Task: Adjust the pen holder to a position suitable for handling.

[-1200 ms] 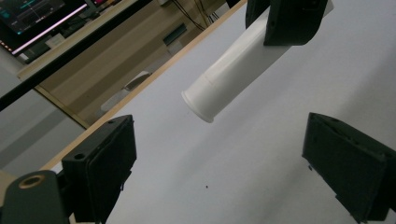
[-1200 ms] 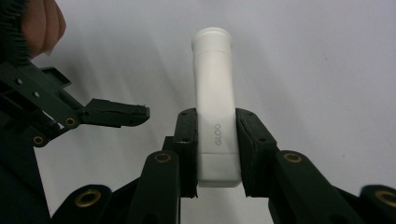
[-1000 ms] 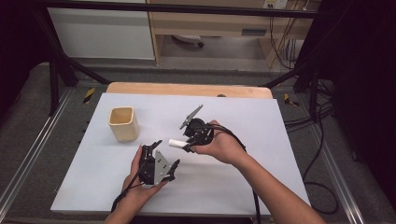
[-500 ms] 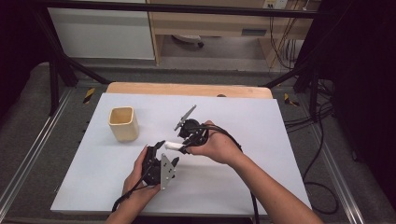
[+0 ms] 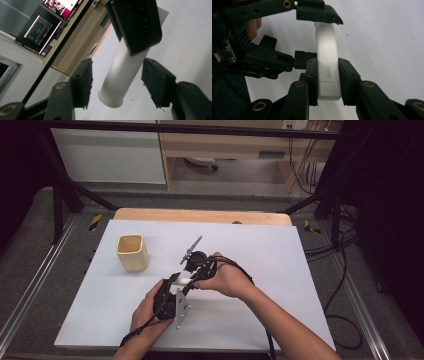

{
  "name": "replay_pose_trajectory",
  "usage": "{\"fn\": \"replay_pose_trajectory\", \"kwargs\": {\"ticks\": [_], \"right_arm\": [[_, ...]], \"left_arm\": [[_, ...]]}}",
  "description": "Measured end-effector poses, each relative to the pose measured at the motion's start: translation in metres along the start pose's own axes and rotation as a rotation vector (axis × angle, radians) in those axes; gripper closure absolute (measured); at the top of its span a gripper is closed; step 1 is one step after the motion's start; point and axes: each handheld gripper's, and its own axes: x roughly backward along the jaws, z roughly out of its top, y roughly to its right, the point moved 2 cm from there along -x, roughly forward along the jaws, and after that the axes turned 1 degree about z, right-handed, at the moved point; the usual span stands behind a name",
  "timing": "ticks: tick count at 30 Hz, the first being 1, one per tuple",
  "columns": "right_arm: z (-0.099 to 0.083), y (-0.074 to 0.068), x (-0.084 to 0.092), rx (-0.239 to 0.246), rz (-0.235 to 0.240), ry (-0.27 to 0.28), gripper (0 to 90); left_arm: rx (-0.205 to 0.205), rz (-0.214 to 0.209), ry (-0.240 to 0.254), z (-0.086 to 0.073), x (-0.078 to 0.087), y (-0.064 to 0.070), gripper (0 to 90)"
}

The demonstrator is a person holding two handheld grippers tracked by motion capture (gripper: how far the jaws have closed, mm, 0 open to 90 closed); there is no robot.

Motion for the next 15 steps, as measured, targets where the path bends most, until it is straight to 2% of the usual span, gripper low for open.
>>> {"fn": "replay_pose_trajectory", "kwargs": {"ticks": [4, 8, 11, 15], "right_arm": [[0.0002, 0.0, -0.0006, 0.0, 0.0, -0.008, 71.1], [0.0007, -0.0003, -0.0006, -0.004, 0.003, -0.005, 71.1], [0.0013, -0.0005, -0.0016, -0.006, 0.008, -0.003, 71.1], [0.0016, -0.0009, -0.0036, -0.007, 0.01, -0.004, 70.7]], "left_arm": [[-0.014, 0.003, -0.003, -0.0004, 0.0001, 0.0014, 49.9], [-0.046, 0.003, -0.001, 0.0001, 0.0004, 0.0028, 55.9], [-0.077, -0.012, -0.017, 0.0002, 0.001, 0.0038, 62.9], [-0.097, -0.023, -0.032, -0.0001, 0.0007, 0.0053, 64.9]]}}
